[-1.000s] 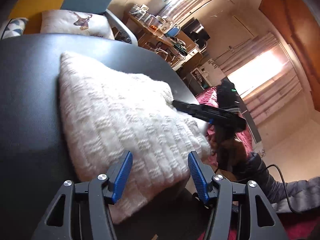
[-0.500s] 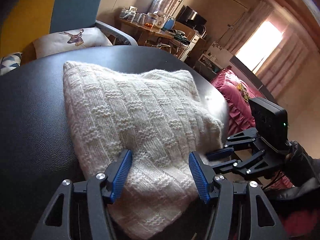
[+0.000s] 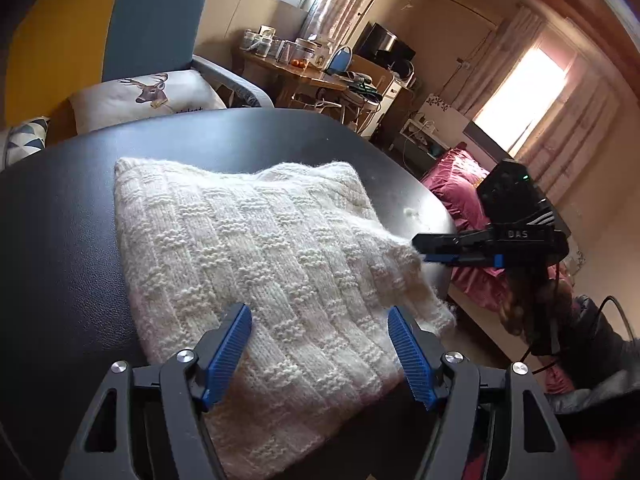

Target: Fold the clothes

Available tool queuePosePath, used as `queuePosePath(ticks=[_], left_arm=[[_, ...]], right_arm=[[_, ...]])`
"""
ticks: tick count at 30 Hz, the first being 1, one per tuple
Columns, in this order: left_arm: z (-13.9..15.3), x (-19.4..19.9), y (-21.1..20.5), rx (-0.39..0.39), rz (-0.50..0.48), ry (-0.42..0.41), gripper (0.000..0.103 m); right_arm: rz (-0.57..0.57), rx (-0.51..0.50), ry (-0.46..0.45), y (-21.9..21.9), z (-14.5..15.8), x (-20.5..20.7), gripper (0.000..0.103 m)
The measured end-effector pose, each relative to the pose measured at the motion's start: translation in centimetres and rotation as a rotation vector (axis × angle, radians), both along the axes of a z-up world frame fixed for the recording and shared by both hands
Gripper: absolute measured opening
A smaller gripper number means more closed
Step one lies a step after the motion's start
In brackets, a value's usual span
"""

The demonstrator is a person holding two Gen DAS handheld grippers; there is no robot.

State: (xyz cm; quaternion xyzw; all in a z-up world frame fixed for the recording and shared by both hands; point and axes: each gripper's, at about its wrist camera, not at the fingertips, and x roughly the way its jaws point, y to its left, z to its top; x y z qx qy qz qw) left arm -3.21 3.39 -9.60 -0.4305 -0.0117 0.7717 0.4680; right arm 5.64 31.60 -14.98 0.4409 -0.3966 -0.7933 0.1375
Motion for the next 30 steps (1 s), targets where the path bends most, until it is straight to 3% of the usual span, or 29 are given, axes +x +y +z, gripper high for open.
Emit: queuePosePath(ticks=[3, 7, 8, 9, 10, 12, 13, 14, 15, 19, 20, 22, 26, 29, 30], left_arm=[[-0.1, 0.4, 0.1, 0.007, 0.006, 0.005, 0.072], [-0.7, 0.7, 0.5, -0.003, -0.003, 0.01, 0.074], [-0.8, 0.8, 0.6, -0.009, -0.004, 0.014, 0.075], [-0.7, 0.9, 0.7, -0.017, -0.006, 0.019, 0.075], [-0.7, 1.1, 0.8, -0.026, -0.009, 0.025, 0.075], [-0.8, 1.5, 1.1, -0.061, -0.027, 0.036, 0.076], [-1.0, 1.8, 1.2, -0.075, -0.039, 0.044, 0.076], [-1.2, 2.0, 1.3, -0.086, -0.05, 0.05, 0.076], [-1.5, 2.2, 1.3, -0.077, -0.055, 0.041, 0.076], [-2.5, 2.9, 1.3, -0.065, -0.027, 0.034, 0.079], [-2.6, 3.2, 1.4, -0.07, -0.018, 0.048, 0.084], [-2.6, 3.7, 1.9, -0.094, -0.016, 0.077, 0.086], [-2.6, 4.2, 2.4, -0.114, -0.015, 0.09, 0.093], [-2.1, 3.8, 2.1, -0.085, 0.001, 0.062, 0.093], [-1.5, 3.5, 1.7, -0.057, 0.012, 0.046, 0.093]], right_arm=[[-0.006, -0.193, -0.029, 0.5, -2.1, -0.1, 0.038], [-0.051, -0.232, -0.048, 0.3, -3.6, -0.6, 0.039], [-0.036, -0.17, -0.024, -0.2, -3.0, -0.8, 0.036], [-0.018, -0.103, 0.002, -0.7, -2.3, -1.0, 0.024], [0.012, -0.008, 0.032, -1.6, -0.9, -1.1, 0.022], [0.08, 0.233, 0.074, -3.7, 2.0, -0.7, 0.017], [0.117, 0.4, 0.074, -4.8, 2.6, -0.6, 0.016], [0.156, 0.503, 0.021, -5.3, 1.5, -0.8, 0.015], [0.166, 0.498, -0.044, -4.9, -0.1, -0.9, 0.014], [0.085, 0.541, -0.104, -2.7, -1.9, 0.0, 0.016], [0.079, 0.548, -0.097, -2.6, -1.9, 0.3, 0.007], [0.055, 0.534, -0.077, -2.2, -1.4, 1.0, 0.009], [-0.016, 0.562, 0.027, -1.5, 2.2, 2.7, 0.018], [-0.013, 0.638, 0.114, -2.0, 4.8, 2.6, 0.02], [-0.01, 0.662, 0.137, -2.5, 5.6, 2.0, 0.026]])
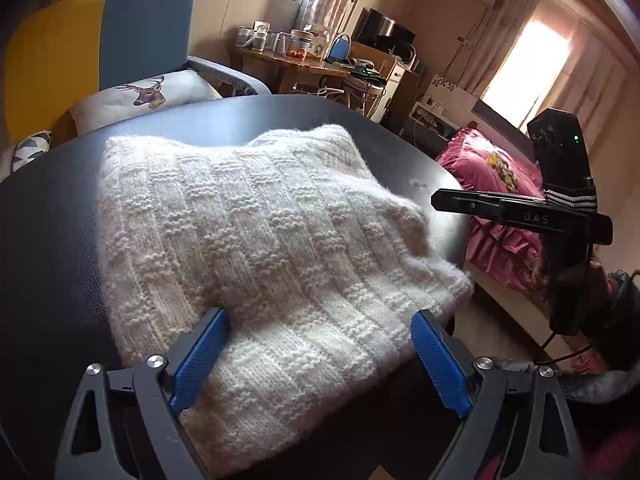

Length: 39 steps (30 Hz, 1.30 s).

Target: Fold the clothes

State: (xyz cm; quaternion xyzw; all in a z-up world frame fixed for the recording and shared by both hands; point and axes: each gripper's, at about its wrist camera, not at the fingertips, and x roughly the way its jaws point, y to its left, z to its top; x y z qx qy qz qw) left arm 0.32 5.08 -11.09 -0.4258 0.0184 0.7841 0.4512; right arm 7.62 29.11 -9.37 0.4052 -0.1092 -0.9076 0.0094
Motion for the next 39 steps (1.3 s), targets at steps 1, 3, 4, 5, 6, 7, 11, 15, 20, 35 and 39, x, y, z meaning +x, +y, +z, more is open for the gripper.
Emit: queuePosePath(ticks=[1, 3, 4, 5, 6, 7, 11, 15, 20, 35, 39], left_arm=[[0.6, -0.3, -0.4, 0.029, 0.012, -0.013, 0.093], [2.5, -1.3, -1.4, 0.083, 0.051, 0.005, 0.092], [3.4, -1.8, -1.8, 0.11, 0.071, 0.014, 0.092], [4.3, -2.3, -2.3, 0.132, 0.092, 0.026, 0.093], [5.0, -3.0, -2.5, 0.123, 0.12, 0.057, 0.093], [5.4, -3.8, -2.7, 0.114, 0.146, 0.083, 0.093], [3.7, -6.9, -2.6, 0.058, 0.207, 0.046, 0.093], [0.1, -8.2, -2.1, -0.012, 0.238, -0.028, 0.092], [-2.4, -6.7, -2.0, -0.033, 0.267, -0.03, 0.093], [3.6, -12.5, -1.2, 0.098, 0.183, 0.031, 0.093], [-0.4, -14.7, 2.5, -0.022, 0.154, -0.085, 0.093]], right_arm=[[0.009, 0.025, 0.021, -0.5, 0.9, -0.7, 0.026], [0.044, 0.03, 0.045, -0.6, 0.7, -2.1, 0.026], [0.053, 0.035, 0.053, -1.4, 0.5, -3.6, 0.026], [0.063, 0.039, 0.055, -1.7, 0.8, -4.6, 0.026], [0.073, 0.042, 0.056, -2.0, 1.1, -5.5, 0.026], [0.078, 0.049, 0.053, -2.4, 1.3, -6.4, 0.026], [0.112, 0.105, -0.021, -4.2, -0.4, -9.5, 0.026], [0.134, 0.168, -0.077, -5.3, -2.6, -10.6, 0.026], [0.129, 0.153, -0.109, -3.8, -5.2, -9.9, 0.025], [0.123, 0.077, -0.022, -2.5, -1.0, -11.7, 0.026], [0.089, 0.048, -0.144, -1.4, -4.3, -13.4, 0.025]])
